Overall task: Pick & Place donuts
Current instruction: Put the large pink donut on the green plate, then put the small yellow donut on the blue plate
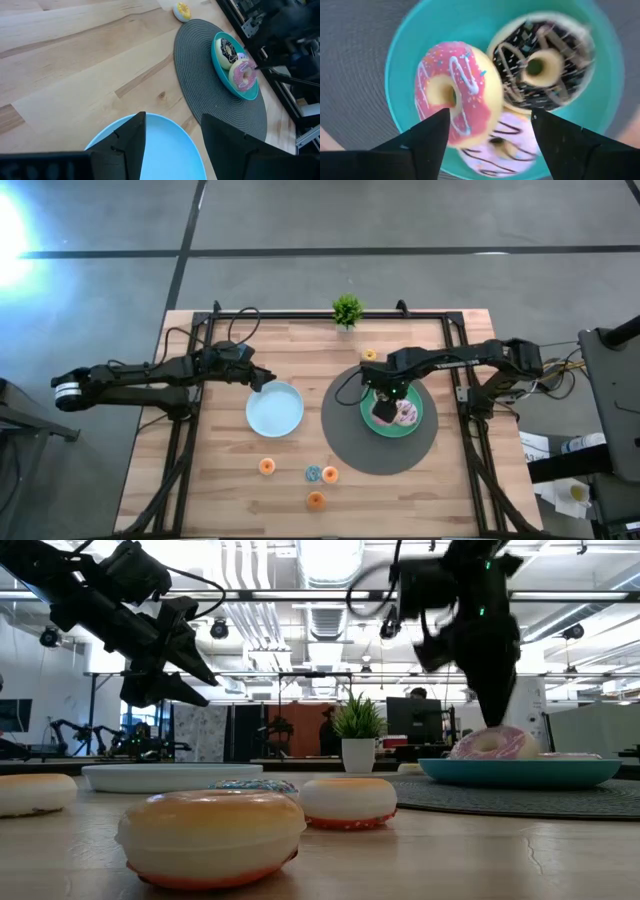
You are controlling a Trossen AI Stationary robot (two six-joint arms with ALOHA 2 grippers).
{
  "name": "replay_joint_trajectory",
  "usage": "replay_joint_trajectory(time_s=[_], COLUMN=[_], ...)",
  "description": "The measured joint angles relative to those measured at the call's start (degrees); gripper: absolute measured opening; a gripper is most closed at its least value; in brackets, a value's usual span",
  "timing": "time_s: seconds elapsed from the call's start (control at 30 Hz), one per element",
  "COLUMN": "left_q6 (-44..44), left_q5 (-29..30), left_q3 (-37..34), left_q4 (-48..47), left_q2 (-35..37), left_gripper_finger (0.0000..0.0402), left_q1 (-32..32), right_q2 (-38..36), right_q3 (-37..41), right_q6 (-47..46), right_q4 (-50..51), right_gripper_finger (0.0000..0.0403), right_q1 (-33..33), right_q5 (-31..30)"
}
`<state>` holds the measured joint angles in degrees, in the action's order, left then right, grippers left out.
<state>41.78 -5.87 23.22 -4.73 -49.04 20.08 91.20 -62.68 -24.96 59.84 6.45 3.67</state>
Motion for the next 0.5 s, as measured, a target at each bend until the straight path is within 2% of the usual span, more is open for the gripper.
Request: replay_joint_trajectory(time_s=[0.1,0.17,0.3,0.4,0.5], left_q6=[0.0,0.1,0.6,1.0,1.9], left_q5=[0.0,0.0,0.0,0.0,-0.3], left_q3=[0.0,0.0,0.0,0.0,0.0], left_q4=[0.0,0.1,0.0,0.0,0.0], left_q2=[0.0,0.0,0.0,0.0,0.0], left_gripper_finger=[0.0165,0.0165,0.0165,0.0165,0.0165], left_q1=[0.0,0.0,0.0,-0.3,-0.9], right_q2=[-2.0,-2.8,-1.4,0.6,2.7], right_q3=[-3.0,-4.7,-6.2,-6.1,-6.1], right_q6=[3.5,6.1,9.1,15.9,30.9], right_q4=[2.5,1.2,-5.8,-11.6,-15.6], right_gripper_finger=[0.0280,0.0281,0.0274,0.0261,0.0248], right_q1=[0.1,1.6,9.3,13.8,15.6], right_q5=[-9.5,-12.4,-2.7,-3.8,-5.4])
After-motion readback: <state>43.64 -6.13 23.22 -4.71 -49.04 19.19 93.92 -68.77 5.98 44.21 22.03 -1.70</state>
